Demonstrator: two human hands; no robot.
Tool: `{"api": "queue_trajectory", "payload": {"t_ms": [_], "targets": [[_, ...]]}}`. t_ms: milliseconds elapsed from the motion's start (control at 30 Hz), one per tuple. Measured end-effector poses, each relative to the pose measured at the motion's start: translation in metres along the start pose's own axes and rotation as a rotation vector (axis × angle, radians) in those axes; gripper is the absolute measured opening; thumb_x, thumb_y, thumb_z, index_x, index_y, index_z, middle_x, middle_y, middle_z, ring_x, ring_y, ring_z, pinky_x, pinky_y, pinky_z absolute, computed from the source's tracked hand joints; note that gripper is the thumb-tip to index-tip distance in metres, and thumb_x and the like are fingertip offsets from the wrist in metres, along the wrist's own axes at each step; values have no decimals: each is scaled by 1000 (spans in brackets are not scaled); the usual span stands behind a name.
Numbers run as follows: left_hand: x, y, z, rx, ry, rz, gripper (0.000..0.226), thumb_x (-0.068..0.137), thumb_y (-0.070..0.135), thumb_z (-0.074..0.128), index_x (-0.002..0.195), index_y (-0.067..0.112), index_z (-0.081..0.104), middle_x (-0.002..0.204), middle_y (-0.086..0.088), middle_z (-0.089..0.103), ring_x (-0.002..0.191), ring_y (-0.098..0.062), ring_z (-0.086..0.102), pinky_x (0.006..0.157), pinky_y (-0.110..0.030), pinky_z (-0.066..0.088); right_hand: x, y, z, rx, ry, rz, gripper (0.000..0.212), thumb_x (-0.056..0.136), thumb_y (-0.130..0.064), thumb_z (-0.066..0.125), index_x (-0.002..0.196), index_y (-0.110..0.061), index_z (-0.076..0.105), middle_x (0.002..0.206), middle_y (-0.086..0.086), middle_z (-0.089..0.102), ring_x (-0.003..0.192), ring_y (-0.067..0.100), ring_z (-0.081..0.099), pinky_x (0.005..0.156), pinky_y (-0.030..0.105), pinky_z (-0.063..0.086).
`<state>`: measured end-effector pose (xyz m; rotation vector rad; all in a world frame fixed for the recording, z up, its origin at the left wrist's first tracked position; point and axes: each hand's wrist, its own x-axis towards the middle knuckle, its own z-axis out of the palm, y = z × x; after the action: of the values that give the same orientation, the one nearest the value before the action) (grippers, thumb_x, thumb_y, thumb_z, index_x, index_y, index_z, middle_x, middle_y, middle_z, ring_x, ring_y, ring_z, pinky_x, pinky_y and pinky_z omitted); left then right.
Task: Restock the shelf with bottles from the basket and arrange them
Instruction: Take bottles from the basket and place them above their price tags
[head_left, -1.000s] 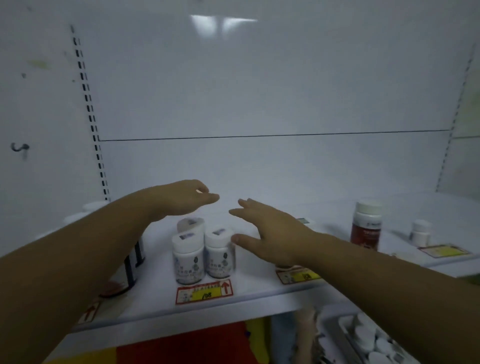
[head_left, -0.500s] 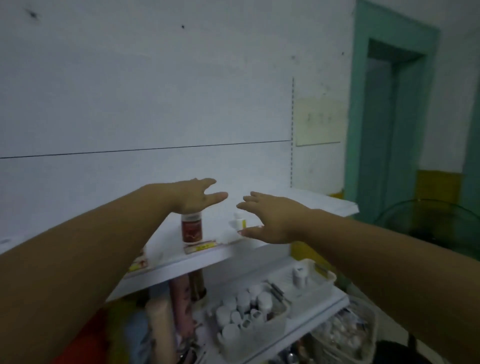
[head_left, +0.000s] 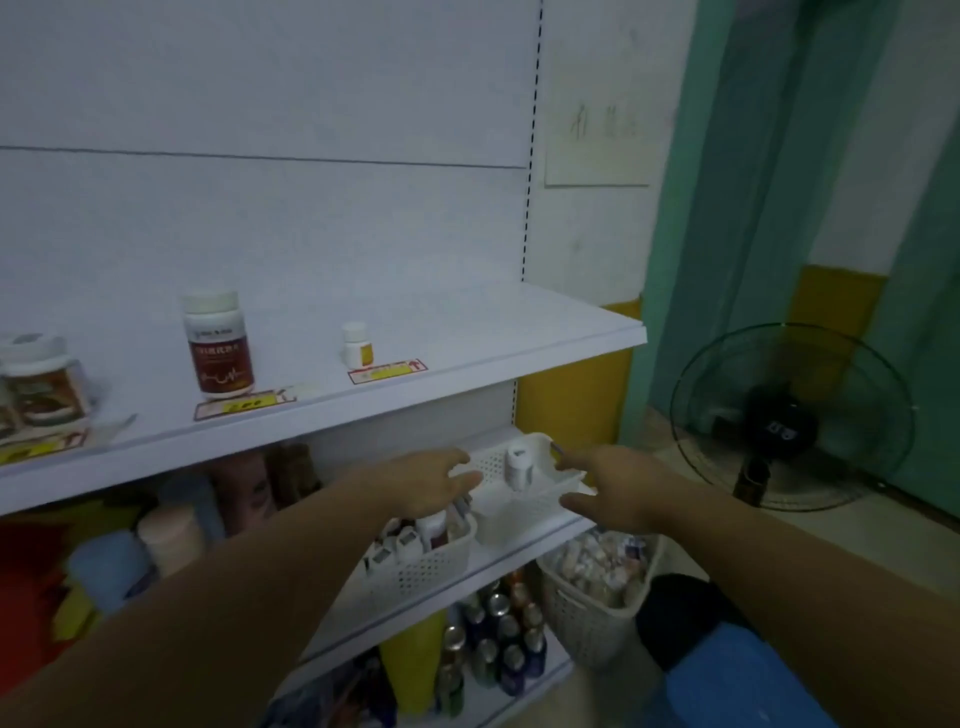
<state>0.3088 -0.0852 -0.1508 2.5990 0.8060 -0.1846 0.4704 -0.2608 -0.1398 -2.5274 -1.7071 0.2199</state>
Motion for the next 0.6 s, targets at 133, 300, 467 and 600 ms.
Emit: {"api": "queue_trajectory", "payload": {"t_ms": [133,300,467,600], "targets": [[56,-39,18,-99,63,-84,49,95,39,46,140,19,38,144,-5,45,127,-22,46,105,-30,36,60,13,48,84,-8,-51,59,90,-42,53,143,-22,35,151,3,36,134,22,38,106,34,36],[122,-94,67,-171,30,-233,59,90,26,57,143,16,33,145,-8,43,128,-24,46,101,-30,41,136,37,109,114,-130,-49,62,90,-38,55,144,-18,33,149,6,36,134,23,38,106,31,35],[159,-123,108,-190,52,-360,70,85,38,61,143,19,29,146,-7,39,133,-25,40,109,-39,36,186,60,147,138,-213,9,58,93,-34,51,145,-19,30,151,9,32,137,24,34,109,31,31],[177,-123,119,-209,108,-382,62,85,35,61,139,21,34,143,-5,41,130,-24,43,106,-37,39,215,83,162,158,-195,45,55,92,-31,51,142,-14,35,145,11,39,133,26,39,108,32,33]]}}
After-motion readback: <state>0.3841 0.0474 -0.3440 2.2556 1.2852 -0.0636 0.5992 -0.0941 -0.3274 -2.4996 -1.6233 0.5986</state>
